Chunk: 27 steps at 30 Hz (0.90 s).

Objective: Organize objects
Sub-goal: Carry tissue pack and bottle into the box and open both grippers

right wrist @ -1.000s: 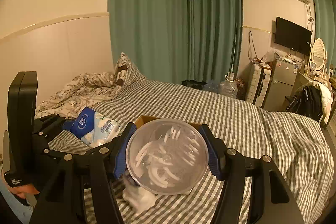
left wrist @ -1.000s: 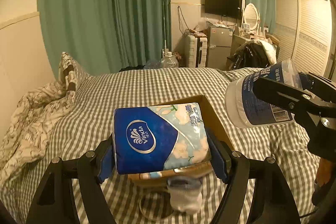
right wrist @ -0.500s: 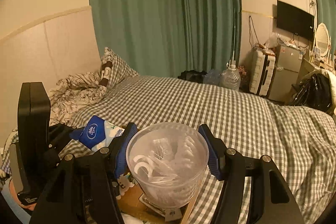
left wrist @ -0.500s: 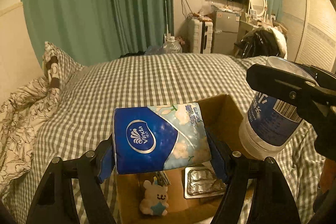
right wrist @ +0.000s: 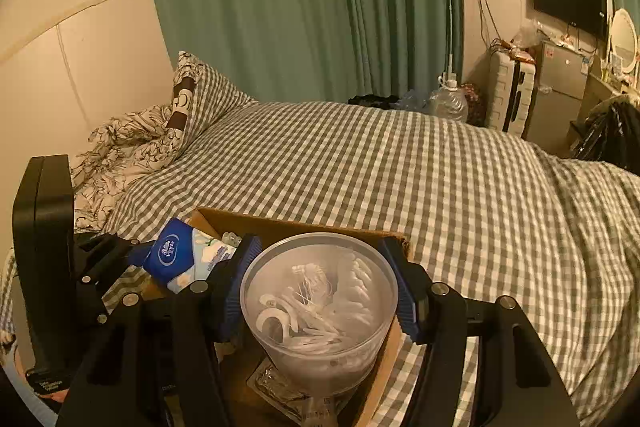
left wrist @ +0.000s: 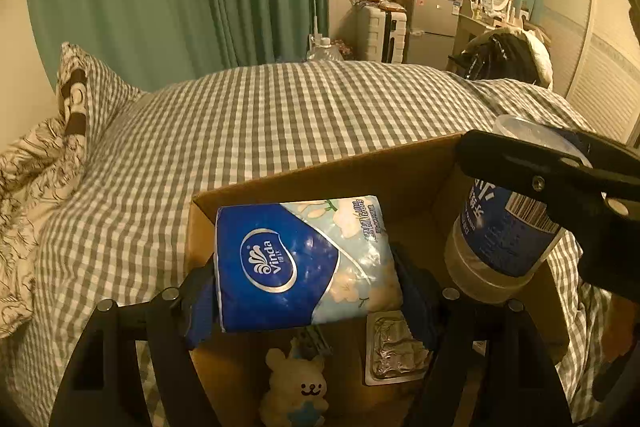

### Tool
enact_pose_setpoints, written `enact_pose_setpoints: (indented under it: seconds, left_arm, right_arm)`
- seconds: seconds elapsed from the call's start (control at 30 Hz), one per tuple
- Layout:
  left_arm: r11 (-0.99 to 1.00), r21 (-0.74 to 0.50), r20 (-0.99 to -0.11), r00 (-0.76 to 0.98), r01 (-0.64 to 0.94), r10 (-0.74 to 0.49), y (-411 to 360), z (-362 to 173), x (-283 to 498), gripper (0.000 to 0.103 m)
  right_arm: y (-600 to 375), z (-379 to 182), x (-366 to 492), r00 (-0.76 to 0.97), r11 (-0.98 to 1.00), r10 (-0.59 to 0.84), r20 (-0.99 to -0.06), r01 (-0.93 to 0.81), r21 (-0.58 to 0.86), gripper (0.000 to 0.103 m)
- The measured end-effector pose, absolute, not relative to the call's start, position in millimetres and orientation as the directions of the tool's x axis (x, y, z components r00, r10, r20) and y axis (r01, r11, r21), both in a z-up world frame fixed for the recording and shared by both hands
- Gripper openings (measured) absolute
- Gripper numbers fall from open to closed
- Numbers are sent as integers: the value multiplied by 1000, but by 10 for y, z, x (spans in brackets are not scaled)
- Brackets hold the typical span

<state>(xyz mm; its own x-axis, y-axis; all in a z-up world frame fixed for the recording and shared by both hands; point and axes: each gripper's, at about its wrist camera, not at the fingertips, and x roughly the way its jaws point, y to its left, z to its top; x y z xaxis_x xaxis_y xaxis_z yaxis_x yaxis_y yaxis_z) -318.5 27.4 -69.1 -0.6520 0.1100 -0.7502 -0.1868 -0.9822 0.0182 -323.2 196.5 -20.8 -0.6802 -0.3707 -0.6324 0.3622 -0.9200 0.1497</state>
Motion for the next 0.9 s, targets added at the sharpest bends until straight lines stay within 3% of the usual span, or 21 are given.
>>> enact_pose_setpoints:
  seconds: [0.1,0.2,0.43,0.8,0.9]
  left_arm:
    - [-977,11,-752,-646,-211,131,281,-706,-3166,82]
    - [-975,37,-740,-661,-220,121,322,-674,-3118,96]
    - [-981,18,-720,-683,-196,123,298,-379,-2926,97]
    - [-987,21,-580,-805,-162,120,137,683,-2075,103]
    - [-989,16,-546,-829,-149,116,66,867,-1843,103]
  right_arm:
    - [1975,-230,-3234,-673,-915,-384,-632,369,163,61]
    - [1990,-179,-3177,-687,-915,-389,-615,364,173,62]
    - [2085,261,-2823,-749,-920,-385,-539,362,153,83]
    - [2146,1229,-1752,-849,-940,-324,-418,338,43,102]
    - [2140,1396,-1515,-860,-942,-316,-401,336,21,103]
